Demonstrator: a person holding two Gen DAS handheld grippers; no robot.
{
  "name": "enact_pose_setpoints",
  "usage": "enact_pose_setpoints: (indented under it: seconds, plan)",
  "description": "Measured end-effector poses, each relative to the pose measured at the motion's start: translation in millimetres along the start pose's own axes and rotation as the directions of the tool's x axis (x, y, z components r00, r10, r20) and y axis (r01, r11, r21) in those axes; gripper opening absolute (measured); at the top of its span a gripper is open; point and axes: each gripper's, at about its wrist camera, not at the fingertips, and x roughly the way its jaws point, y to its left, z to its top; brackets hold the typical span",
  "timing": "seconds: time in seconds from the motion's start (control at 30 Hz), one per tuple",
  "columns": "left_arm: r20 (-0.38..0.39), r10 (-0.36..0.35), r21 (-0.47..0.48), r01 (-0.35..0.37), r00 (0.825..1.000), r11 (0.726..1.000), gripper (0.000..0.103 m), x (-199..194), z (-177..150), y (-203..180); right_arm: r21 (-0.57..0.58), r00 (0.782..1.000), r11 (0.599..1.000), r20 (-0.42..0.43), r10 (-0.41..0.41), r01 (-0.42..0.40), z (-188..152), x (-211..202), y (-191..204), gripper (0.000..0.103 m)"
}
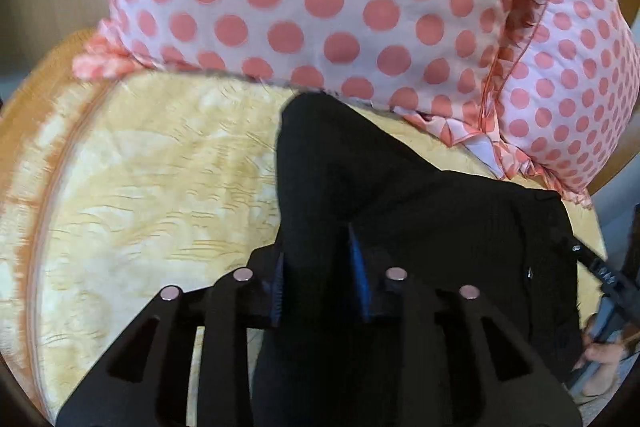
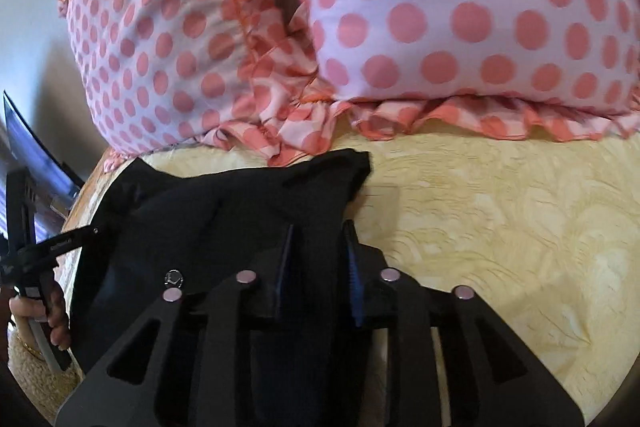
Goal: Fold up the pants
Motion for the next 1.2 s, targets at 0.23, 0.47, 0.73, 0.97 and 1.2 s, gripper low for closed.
enact_pose_setpoints:
  seconds: [0.23, 0.47, 0.73, 0.97, 1.2]
  plan:
    - [0.151, -0.126, 0.167, 0.100, 0.981, 0.981, 0.076, -90, -62, -35, -0.167, 0.988, 0.979, 0.077, 0.134, -0.119, -53, -69, 44, 0.048]
    - [-0.049, -0.113, 0.214, 0.121, 0.992, 0.969, 0.082, -47, -120, -58, -0.250, 0.998, 0.967, -0.055, 0.036, -0.049, -99, -35, 61, 0.063]
    - [0.139, -0.021, 0.224, -0.011, 0.990, 0.975, 0.101, -97, -153, -60, -0.163, 0.994, 0.986, 0.105, -0.010, 0.028, -131, -97, 68, 0.102]
    - [0.197, 0.125, 0.230, -0.170, 0.972, 0.958, 0.101, -120, -218, -49, -0.144, 0.960, 0.967, 0.217, -0.175, 0.209, -187, -111, 90, 0.102]
    - [0.205, 0.180, 0.204, -0.221, 0.962, 0.954, 0.101, -124, -236, -38, -0.145, 0.960, 0.962, 0.197, -0.199, 0.230, -216, -106, 101, 0.102]
